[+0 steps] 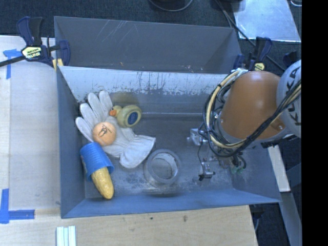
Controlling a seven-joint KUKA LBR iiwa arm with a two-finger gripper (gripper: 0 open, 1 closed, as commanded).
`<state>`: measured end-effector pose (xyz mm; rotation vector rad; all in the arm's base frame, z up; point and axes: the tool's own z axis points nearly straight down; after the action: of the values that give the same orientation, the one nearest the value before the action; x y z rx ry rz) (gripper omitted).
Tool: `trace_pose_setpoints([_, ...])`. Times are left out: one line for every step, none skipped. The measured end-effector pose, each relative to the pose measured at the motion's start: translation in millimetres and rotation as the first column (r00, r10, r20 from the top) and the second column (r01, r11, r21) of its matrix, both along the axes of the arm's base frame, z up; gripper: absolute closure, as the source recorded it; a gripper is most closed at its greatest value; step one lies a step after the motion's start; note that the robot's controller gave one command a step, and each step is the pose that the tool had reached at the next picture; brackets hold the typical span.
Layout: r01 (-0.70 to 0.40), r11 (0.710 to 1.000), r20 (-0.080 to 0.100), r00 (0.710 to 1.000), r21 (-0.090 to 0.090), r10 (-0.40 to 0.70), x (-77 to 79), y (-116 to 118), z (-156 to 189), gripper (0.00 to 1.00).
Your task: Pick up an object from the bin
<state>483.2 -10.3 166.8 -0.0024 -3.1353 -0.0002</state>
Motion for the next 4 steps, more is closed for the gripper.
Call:
trace_pose_setpoints([0.0, 1.0, 0.009, 1.0, 0.0, 0.0, 1.9, 0, 4, 0.0])
trace_pose_setpoints([0.004, 1.0, 0.008, 1.0, 0.0, -0.004, 21.2, 56, -43, 0.0])
trace_pose_setpoints([-0.266, 0.964, 0.024, 0.964, -0.002, 0.266, 28.5, 53, -94, 1.0])
trace_pose_setpoints([-0.266, 0.964, 0.024, 0.964, -0.002, 0.266, 28.5, 53, -94, 1.0])
